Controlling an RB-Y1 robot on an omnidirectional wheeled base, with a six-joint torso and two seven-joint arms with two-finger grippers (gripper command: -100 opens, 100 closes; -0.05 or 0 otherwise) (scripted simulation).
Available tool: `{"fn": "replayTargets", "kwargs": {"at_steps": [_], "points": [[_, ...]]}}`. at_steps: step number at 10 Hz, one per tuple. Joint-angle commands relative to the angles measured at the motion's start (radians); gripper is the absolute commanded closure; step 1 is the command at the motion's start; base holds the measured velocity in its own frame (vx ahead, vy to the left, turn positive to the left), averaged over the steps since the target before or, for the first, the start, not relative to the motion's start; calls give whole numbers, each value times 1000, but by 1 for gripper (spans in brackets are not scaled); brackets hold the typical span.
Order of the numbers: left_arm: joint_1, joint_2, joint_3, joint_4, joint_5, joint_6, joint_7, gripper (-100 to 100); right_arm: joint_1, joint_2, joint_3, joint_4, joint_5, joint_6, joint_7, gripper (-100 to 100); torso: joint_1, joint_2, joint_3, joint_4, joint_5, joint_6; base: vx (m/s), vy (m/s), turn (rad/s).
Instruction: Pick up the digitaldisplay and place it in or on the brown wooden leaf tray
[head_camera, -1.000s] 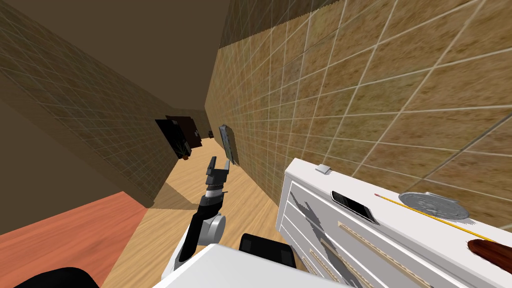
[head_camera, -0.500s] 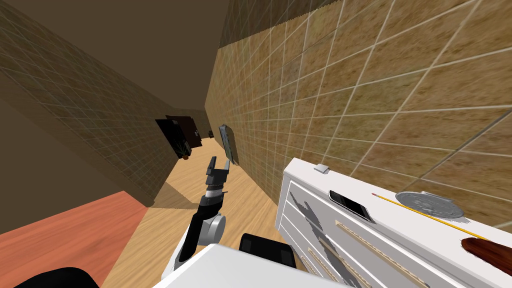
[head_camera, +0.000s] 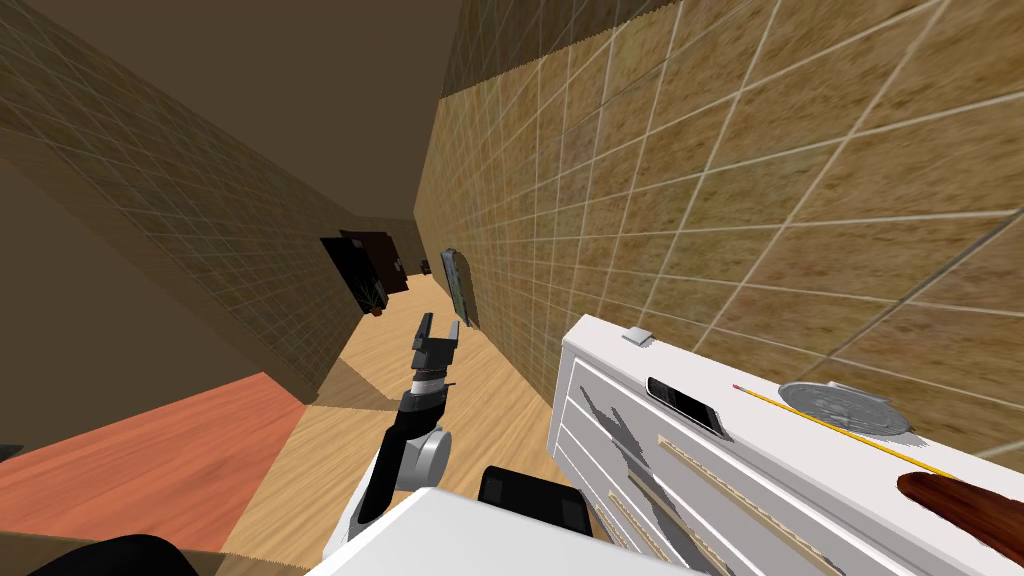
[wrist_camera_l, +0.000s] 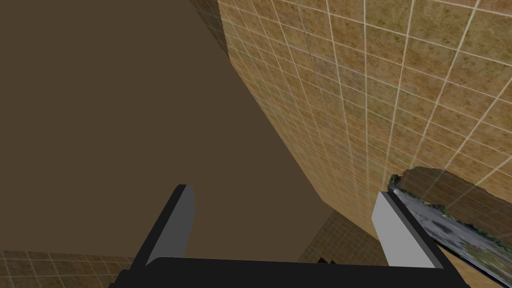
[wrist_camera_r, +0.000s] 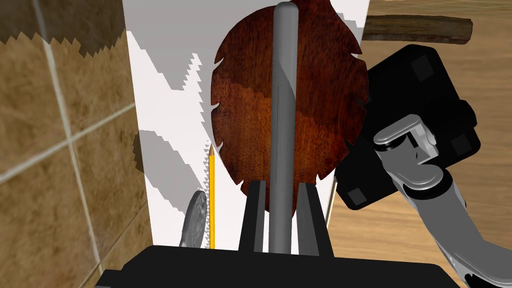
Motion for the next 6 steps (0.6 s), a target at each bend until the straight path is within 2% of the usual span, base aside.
{"fn": "replayTargets", "kwargs": {"at_steps": [1,2,3,6], "points": [[0,0,0,0,0,0,0,0,0,-3,0,-9,12,-33,1,100,0,0,0,0,0,0,2,-53,33],[0,0,0,0,0,0,0,0,0,-2,-1,0,7,-21,-3,100,2,-1,-1,0,0,0,13,9,-12],[0,0,0,0,0,0,0,0,0,-3,-1,0,8,-26,-4,-100,5,-2,-2,-1,1,0,0,0,0],[0,0,0,0,0,0,0,0,0,-3,-1,0,8,-26,-4,-100,6,-2,-2,-1,1,0,0,0,0]]}}
